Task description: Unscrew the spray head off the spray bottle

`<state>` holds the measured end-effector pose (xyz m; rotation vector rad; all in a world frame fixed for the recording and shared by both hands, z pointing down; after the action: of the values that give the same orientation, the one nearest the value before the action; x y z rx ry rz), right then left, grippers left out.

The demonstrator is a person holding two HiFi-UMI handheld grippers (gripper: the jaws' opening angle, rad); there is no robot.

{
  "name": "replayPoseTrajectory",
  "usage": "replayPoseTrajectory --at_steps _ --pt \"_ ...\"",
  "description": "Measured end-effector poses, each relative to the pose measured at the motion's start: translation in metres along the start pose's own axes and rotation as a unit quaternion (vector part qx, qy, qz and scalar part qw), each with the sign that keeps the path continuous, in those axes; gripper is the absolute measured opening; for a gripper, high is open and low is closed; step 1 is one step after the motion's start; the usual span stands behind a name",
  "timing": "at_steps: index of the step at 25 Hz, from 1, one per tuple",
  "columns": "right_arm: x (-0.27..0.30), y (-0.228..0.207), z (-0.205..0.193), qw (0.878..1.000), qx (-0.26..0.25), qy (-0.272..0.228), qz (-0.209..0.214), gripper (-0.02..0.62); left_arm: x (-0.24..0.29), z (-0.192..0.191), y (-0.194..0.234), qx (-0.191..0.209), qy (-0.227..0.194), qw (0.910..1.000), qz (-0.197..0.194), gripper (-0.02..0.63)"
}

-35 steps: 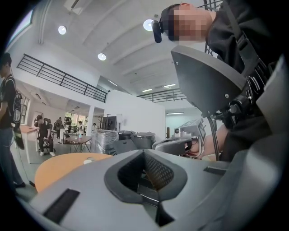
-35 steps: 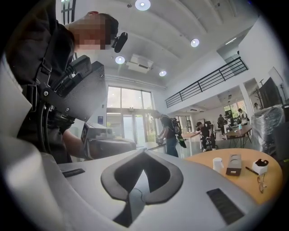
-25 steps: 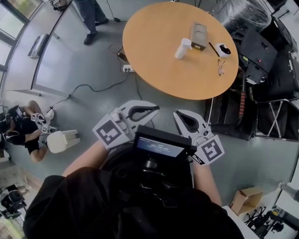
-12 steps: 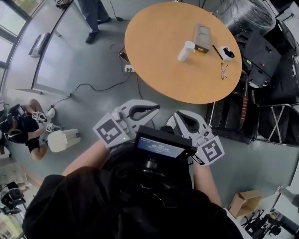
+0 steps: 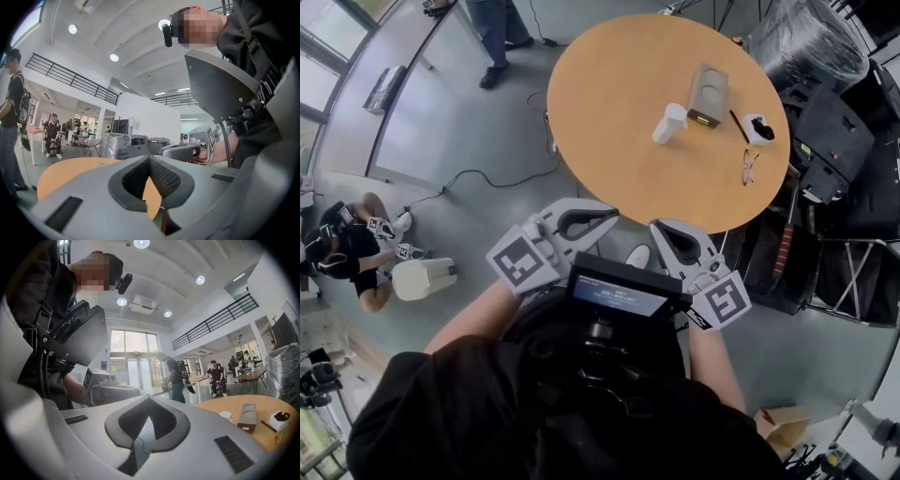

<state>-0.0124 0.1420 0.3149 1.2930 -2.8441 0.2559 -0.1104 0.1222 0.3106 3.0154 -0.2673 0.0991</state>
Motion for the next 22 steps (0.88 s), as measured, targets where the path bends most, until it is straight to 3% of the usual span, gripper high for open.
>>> replayPoseTrajectory --at_steps 14,22 --pt "-0.003 -0.122 0.018 0.998 0.002 -0.001 0.057 0.006 0.103 0.001 0.053 0.005 -0.027 0.9973 0.069 0.006" --pt "0.018 -0.183 0.006 0.999 0.0 -0.014 0.048 0.006 0.138 -0.026 0.094 0.024 -0.012 0.9954 0.092 0.008"
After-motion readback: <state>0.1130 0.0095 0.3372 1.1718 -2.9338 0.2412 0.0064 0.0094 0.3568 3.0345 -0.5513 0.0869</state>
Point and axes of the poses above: the fingertips, and each gripper's own axes: x forward along the fingers, y to its left, z out of its top, the point moved 3 cm from there along -x, backward along the fingers, and after that the axes turned 7 degrees about -z, right-handed, at the moved point
